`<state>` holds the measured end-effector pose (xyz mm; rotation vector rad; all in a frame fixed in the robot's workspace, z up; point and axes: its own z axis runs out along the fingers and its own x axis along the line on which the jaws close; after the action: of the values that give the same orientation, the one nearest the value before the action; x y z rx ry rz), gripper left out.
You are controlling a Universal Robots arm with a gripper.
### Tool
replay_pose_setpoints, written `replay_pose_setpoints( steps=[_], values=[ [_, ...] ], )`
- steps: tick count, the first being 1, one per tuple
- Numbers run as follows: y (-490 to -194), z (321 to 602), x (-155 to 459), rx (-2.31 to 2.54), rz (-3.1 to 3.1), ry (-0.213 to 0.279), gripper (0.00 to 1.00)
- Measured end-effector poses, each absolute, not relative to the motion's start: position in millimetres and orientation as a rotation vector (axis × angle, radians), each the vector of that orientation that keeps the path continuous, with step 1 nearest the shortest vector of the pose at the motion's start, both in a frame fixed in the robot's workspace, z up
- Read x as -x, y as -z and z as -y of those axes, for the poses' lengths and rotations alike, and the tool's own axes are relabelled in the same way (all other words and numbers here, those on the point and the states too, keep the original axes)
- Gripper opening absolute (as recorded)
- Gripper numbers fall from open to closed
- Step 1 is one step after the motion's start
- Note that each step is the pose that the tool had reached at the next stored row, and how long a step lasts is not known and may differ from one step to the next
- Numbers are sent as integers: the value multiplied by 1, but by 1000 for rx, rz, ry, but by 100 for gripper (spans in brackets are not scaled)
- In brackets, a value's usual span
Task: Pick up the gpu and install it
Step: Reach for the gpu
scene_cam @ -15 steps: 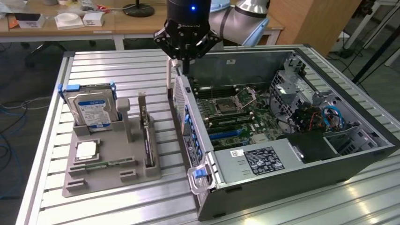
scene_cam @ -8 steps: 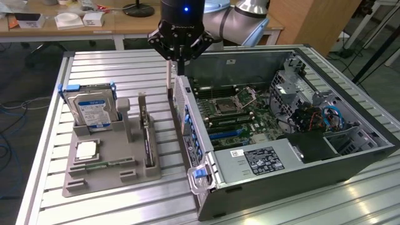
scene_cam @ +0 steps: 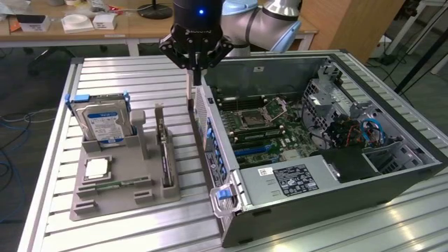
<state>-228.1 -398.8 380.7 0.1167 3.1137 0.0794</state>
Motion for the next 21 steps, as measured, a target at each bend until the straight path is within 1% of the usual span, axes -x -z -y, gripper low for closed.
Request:
replay_pose_setpoints(
  steps=[21],
  values=[
    [-377,399,247,-117,-3114,-79,11]
  ],
)
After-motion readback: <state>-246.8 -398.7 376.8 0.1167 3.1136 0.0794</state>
